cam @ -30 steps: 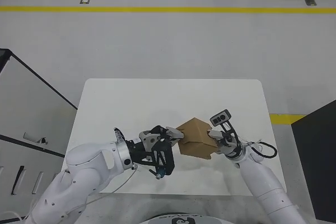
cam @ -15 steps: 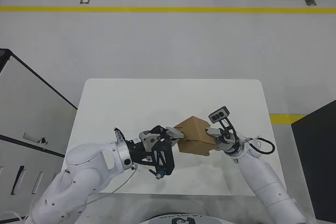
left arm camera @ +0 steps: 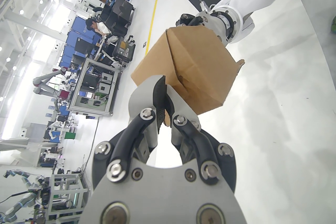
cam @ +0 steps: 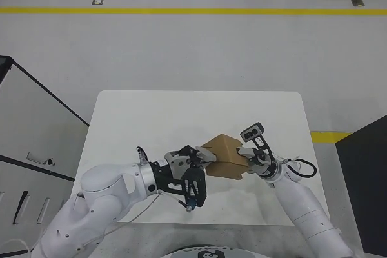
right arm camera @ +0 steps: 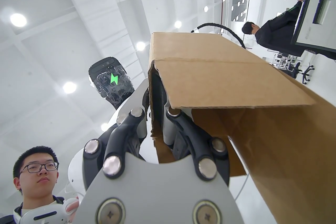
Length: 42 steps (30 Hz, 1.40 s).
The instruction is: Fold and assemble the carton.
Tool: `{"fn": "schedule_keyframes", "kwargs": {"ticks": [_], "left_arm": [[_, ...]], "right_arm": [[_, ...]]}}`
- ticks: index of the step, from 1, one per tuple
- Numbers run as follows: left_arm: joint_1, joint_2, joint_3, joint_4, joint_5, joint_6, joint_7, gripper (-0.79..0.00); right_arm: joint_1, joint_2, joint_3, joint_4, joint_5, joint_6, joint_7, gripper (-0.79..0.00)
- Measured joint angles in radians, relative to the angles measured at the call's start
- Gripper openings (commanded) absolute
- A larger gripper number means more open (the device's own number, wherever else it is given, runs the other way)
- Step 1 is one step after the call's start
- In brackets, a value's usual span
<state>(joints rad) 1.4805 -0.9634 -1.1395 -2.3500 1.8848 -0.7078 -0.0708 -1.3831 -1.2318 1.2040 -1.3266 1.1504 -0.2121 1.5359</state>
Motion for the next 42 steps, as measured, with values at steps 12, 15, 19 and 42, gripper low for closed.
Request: {"fn": "schedule_keyframes", "kwargs": {"ticks": [12, 15, 19, 42], "left_arm": [[-0.025, -0.005, 0.037, 0.000, 0.025, -0.006, -0.026, -0.785], [-0.030, -0.007, 0.048, 0.000, 0.034, -0.007, -0.029, -0.785], [-0.035, -0.008, 0.060, 0.000, 0.040, -0.005, -0.035, -0.785], [-0.045, -0.015, 0.084, 0.000, 0.060, 0.001, -0.066, -0.785]], "right_arm": [[0.000, 0.000, 0.000, 0.000, 0.000, 0.000, 0.000, -0.785], [0.000, 0.000, 0.000, 0.000, 0.000, 0.000, 0.000, -0.785], [0.000, 0.000, 0.000, 0.000, 0.000, 0.000, 0.000, -0.785], [0.000, 0.000, 0.000, 0.000, 0.000, 0.000, 0.000, -0.785]]}}
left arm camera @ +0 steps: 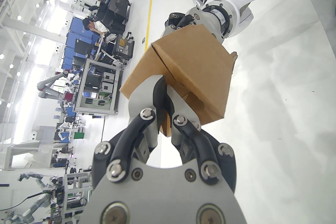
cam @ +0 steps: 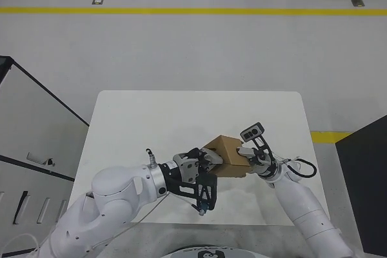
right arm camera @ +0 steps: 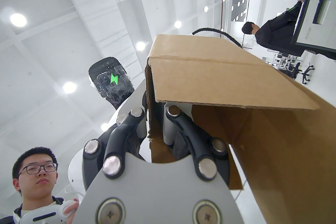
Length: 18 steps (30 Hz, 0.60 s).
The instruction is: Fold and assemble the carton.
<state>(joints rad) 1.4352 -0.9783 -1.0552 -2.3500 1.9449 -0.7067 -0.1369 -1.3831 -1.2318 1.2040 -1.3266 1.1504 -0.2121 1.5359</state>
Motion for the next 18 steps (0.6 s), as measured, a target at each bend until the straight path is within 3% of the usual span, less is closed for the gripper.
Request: {"fn": "schedule_keyframes", "kwargs": {"ticks": [18], "left_arm": [[0.005, -0.002, 0.006, 0.000, 0.008, 0.002, 0.013, -0.785]], "right_arm": [[-0.028, 0.002, 0.008, -0.052, -0.024, 0.024, -0.047, -0.785]]}}
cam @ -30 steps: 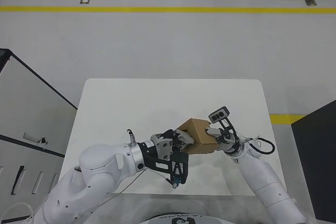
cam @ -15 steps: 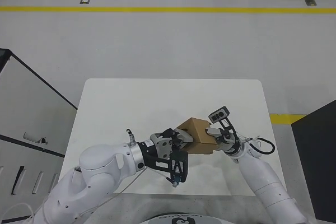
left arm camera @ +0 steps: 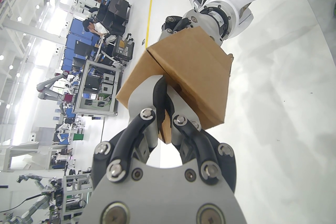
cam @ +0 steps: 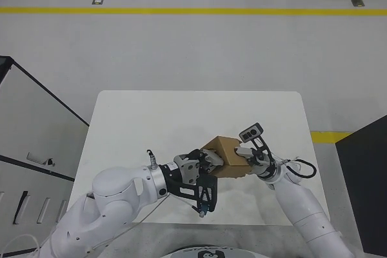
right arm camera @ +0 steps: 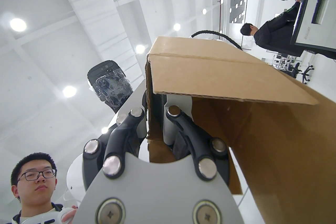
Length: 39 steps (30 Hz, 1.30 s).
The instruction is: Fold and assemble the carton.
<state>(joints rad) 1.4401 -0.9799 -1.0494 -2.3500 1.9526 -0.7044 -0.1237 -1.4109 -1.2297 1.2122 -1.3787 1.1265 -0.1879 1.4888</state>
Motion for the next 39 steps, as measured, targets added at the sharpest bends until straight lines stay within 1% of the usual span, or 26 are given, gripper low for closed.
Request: {"fn": "schedule_keyframes", "kwargs": {"ticks": [4, 13, 26, 27, 28, 29, 36, 39], "left_arm": [[0.000, -0.001, -0.005, 0.000, -0.006, 0.005, -0.003, -0.785], [0.005, 0.000, -0.042, 0.000, -0.038, 0.012, -0.007, -0.785], [0.009, -0.003, -0.057, 0.000, -0.057, 0.038, -0.015, -0.785], [0.011, -0.003, -0.060, 0.000, -0.059, 0.042, -0.016, -0.640], [0.014, -0.003, -0.065, 0.000, -0.064, 0.047, -0.017, -0.388], [0.016, -0.003, -0.070, 0.000, -0.068, 0.050, -0.020, 0.000], [0.038, 0.000, -0.121, 0.000, -0.098, 0.065, -0.031, 0.000], [0.055, 0.002, -0.163, 0.000, -0.120, 0.071, -0.032, 0.000]], "right_arm": [[-0.002, 0.000, 0.003, 0.000, -0.001, 0.003, -0.001, -0.785], [0.002, 0.001, 0.018, 0.026, 0.002, 0.007, 0.010, -0.785], [0.000, 0.001, 0.030, 0.051, 0.013, 0.014, 0.046, -0.785], [-0.001, 0.001, 0.031, 0.051, 0.015, 0.015, 0.047, -0.785], [-0.002, 0.002, 0.033, 0.049, 0.018, 0.017, 0.048, -0.785], [-0.003, 0.002, 0.034, 0.047, 0.021, 0.019, 0.048, -0.785], [-0.016, 0.012, 0.050, 0.033, 0.047, 0.033, 0.047, -0.785], [-0.021, 0.018, 0.059, 0.024, 0.057, 0.039, 0.047, -0.785]]}}
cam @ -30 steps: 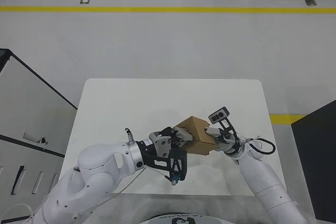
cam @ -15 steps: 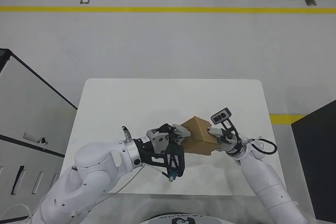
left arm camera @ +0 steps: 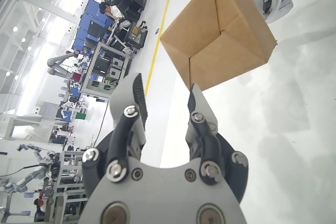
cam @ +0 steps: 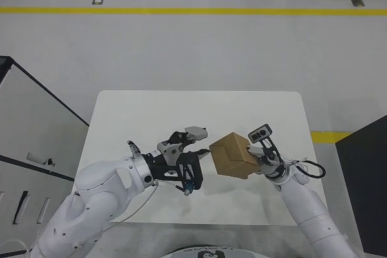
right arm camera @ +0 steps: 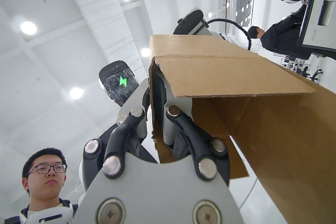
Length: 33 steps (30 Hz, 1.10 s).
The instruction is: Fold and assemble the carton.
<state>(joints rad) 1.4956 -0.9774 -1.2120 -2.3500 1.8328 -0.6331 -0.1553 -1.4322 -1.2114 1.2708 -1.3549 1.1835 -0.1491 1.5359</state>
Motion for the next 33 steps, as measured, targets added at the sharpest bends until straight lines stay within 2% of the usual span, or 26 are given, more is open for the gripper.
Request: {"fn": "schedule_keyframes", "kwargs": {"ticks": [3, 10, 21, 24, 29, 31, 33], "left_arm": [[0.026, 0.005, -0.061, 0.000, -0.039, -0.002, 0.009, 0.000], [0.110, 0.018, -0.264, 0.008, -0.147, -0.023, 0.060, 0.000], [0.114, 0.018, -0.277, 0.010, -0.153, -0.023, 0.062, 0.000], [0.112, 0.017, -0.328, 0.052, -0.241, -0.022, 0.089, 0.000], [0.111, 0.033, -0.505, 0.157, -0.445, -0.217, 0.109, 0.000], [0.116, 0.041, -0.564, 0.194, -0.503, -0.317, 0.089, 0.000], [0.122, 0.048, -0.597, 0.214, -0.548, -0.376, 0.080, 0.000]], "right_arm": [[-0.006, 0.007, 0.008, -0.012, 0.010, 0.007, 0.000, -0.785], [-0.011, 0.020, 0.016, -0.034, 0.020, 0.012, 0.000, -0.785], [-0.010, 0.020, 0.016, -0.034, 0.020, 0.012, 0.000, -0.785], [-0.010, 0.020, 0.016, -0.034, 0.020, 0.012, 0.000, -0.785], [-0.010, 0.020, 0.016, -0.034, 0.020, 0.012, 0.000, -0.785], [-0.010, 0.020, 0.016, -0.034, 0.020, 0.012, 0.000, -0.785], [-0.010, 0.020, 0.016, -0.034, 0.020, 0.012, 0.000, -0.785]]}}
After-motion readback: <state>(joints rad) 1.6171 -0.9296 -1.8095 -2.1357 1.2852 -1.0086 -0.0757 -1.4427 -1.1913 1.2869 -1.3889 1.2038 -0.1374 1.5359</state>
